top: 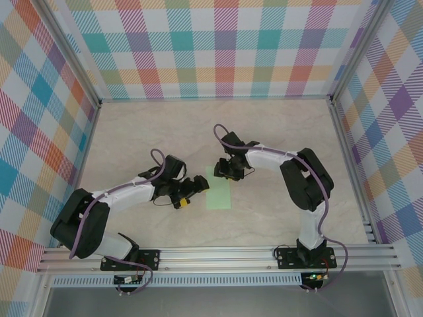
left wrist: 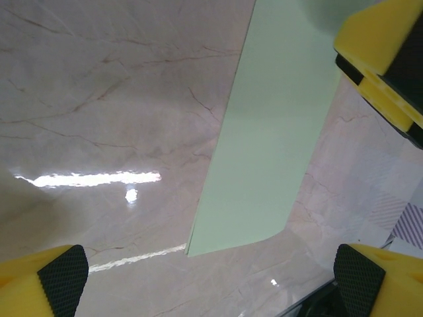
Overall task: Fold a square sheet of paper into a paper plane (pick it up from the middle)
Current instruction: Fold the triangle a second time at the center of the table.
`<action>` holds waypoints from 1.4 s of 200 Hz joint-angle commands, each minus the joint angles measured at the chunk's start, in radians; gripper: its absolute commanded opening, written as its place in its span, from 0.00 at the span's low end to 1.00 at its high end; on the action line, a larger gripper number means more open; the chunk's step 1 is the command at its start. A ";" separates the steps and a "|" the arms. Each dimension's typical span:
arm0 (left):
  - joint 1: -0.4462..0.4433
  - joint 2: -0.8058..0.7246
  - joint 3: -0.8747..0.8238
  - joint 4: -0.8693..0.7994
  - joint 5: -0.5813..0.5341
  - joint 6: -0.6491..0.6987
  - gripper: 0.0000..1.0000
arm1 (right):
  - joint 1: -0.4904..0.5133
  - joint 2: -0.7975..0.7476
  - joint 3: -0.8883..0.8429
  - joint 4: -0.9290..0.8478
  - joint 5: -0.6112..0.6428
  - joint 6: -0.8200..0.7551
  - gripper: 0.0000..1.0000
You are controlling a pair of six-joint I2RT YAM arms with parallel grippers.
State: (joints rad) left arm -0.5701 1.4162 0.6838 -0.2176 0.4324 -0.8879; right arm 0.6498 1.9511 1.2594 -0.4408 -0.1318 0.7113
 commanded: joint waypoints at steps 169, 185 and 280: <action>-0.132 0.102 -0.027 0.224 0.093 -0.195 0.98 | -0.007 0.075 -0.009 -0.044 0.069 0.157 0.45; -0.135 0.111 -0.018 0.227 0.096 -0.189 0.98 | -0.007 0.076 -0.009 -0.045 0.069 0.155 0.45; -0.159 0.160 0.032 0.243 0.111 -0.180 0.96 | -0.018 0.078 -0.031 -0.024 0.051 0.159 0.45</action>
State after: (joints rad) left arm -0.7040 1.5471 0.6838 0.0006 0.5159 -1.0779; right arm 0.6407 1.9610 1.2671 -0.4397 -0.1085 0.8562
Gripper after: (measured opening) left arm 0.964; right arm 0.449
